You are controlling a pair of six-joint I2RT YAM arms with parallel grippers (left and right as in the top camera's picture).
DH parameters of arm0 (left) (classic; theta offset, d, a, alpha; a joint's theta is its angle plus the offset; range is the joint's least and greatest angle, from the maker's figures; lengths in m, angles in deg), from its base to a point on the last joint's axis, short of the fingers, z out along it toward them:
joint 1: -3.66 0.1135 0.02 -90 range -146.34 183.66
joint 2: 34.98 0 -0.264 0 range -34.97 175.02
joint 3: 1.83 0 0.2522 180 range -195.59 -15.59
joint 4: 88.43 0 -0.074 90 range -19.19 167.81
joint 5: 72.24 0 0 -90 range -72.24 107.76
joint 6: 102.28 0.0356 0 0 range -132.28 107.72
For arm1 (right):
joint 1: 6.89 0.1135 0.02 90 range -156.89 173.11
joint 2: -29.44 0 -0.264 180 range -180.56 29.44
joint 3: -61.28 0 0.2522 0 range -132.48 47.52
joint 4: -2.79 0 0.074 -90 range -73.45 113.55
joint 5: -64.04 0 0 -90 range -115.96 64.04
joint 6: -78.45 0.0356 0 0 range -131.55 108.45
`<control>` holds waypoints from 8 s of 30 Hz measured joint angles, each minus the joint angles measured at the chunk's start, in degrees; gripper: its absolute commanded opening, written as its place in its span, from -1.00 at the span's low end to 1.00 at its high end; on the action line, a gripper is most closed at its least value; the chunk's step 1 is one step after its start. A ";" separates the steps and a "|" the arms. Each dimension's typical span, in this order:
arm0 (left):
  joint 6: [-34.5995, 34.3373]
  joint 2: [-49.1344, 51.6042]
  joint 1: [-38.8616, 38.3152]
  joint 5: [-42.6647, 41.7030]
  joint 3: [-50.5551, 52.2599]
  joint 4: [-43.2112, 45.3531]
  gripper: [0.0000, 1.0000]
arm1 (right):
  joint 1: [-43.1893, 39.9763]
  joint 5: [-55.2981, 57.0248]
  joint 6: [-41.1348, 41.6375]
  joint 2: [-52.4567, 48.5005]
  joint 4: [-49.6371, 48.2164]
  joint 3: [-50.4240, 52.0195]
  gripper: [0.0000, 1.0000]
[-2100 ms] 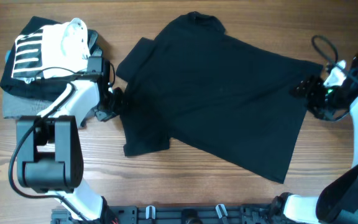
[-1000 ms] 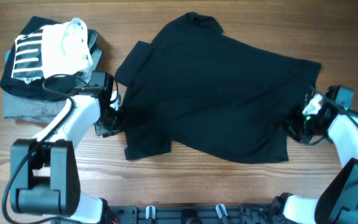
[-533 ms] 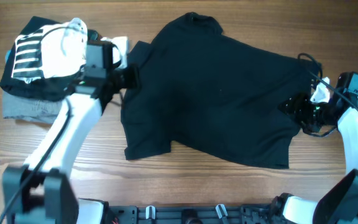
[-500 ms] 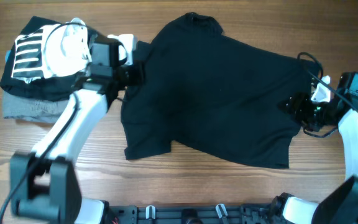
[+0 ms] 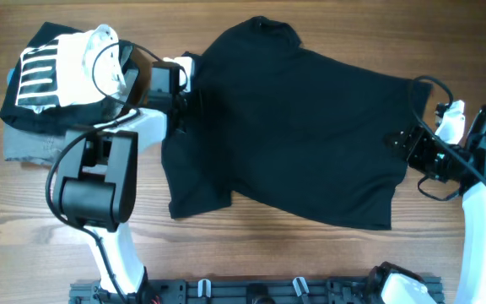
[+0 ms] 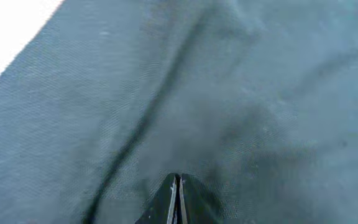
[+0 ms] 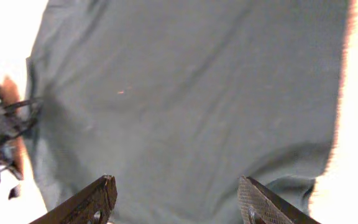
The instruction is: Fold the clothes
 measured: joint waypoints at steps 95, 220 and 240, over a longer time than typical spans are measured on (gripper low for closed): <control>-9.79 -33.64 2.84 -10.19 21.73 -43.60 -0.92 | -8.37 14.84 31.78 -10.25 -2.19 23.04 -0.91; -5.14 -9.92 -2.32 10.67 -5.11 -46.16 0.35 | -3.52 16.02 20.33 -13.55 -5.97 18.43 -0.92; -2.69 -20.48 -5.57 -5.75 -5.14 -42.05 -0.12 | -4.24 26.86 20.50 -13.70 2.86 3.72 0.58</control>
